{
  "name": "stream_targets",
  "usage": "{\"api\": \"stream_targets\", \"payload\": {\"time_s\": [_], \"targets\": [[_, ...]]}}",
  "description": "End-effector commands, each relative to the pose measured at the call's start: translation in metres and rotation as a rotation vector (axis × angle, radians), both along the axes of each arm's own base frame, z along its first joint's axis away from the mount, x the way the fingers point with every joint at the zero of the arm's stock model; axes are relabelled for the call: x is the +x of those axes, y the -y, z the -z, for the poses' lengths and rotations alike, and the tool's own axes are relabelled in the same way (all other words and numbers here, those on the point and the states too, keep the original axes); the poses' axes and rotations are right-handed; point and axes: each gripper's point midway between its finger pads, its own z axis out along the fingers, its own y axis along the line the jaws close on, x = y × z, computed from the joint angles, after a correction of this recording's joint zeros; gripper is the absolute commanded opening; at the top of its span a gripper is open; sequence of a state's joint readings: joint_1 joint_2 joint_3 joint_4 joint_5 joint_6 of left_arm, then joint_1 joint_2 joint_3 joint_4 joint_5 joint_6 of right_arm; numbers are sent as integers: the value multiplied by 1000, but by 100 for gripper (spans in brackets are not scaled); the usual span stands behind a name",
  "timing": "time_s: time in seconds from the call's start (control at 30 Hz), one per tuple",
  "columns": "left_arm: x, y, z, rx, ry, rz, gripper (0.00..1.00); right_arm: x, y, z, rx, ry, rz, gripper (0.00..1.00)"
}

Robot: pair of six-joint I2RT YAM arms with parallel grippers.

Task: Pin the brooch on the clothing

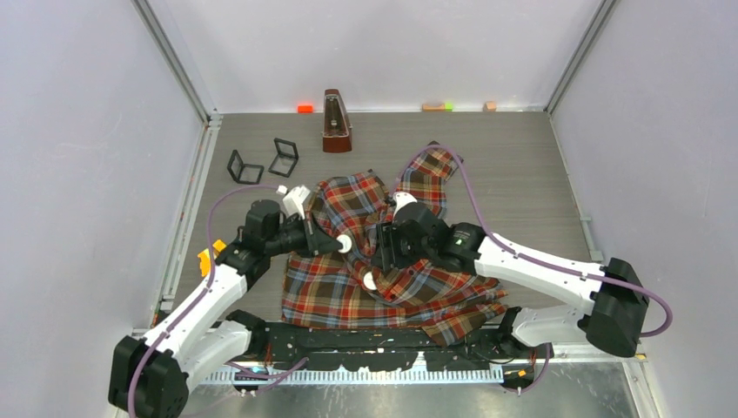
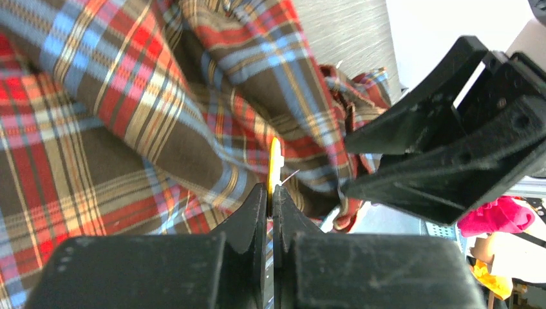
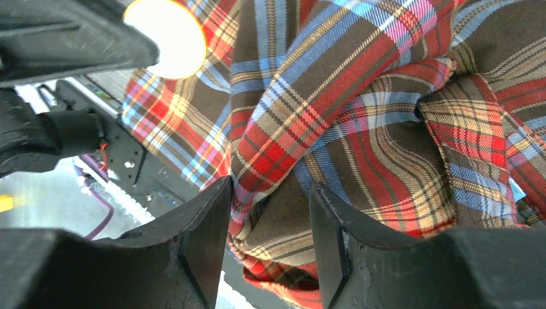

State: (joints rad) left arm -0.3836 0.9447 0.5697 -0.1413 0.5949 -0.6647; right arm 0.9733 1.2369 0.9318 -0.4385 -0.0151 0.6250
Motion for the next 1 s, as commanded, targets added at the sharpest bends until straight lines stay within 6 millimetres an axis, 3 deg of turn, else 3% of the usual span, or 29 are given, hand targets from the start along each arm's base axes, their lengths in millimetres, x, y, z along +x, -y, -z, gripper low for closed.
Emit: {"api": "stream_targets", "payload": {"time_s": [0.0, 0.03, 0.13, 0.2, 0.23, 0.3, 0.63, 0.77, 0.8, 0.9, 0.97], "targets": [[-13, -13, 15, 17, 3, -46, 0, 17, -7, 4, -2, 67, 103, 48], [-16, -14, 14, 10, 10, -50, 0, 18, -10, 6, 15, 69, 114, 45], [-24, -15, 15, -7, 23, -38, 0, 24, -17, 5, 42, 78, 132, 14], [-30, -15, 14, -11, 30, -20, 0, 32, -20, 4, 33, 99, 147, 2], [-32, -16, 14, -8, 31, -15, 0, 38, -22, -2, 29, 126, 154, 1], [-36, -18, 13, 0, 37, -8, 0, 53, -23, 6, -22, 151, 177, 0], [-48, -18, 0, -14, 72, 12, 0, 179, 8, 23, -125, 192, 379, 0], [-49, -13, 0, -25, 66, -14, 0, 210, 9, 19, -127, 191, 381, 1], [-49, -10, -2, -39, 69, -19, 0, 213, 8, 14, -120, 190, 362, 3], [-45, -2, -7, -97, 84, -51, 0, 207, 12, 1, -123, 200, 328, 34], [-43, 5, -10, -118, 100, -59, 0, 196, 22, -8, -140, 202, 320, 45]]}}
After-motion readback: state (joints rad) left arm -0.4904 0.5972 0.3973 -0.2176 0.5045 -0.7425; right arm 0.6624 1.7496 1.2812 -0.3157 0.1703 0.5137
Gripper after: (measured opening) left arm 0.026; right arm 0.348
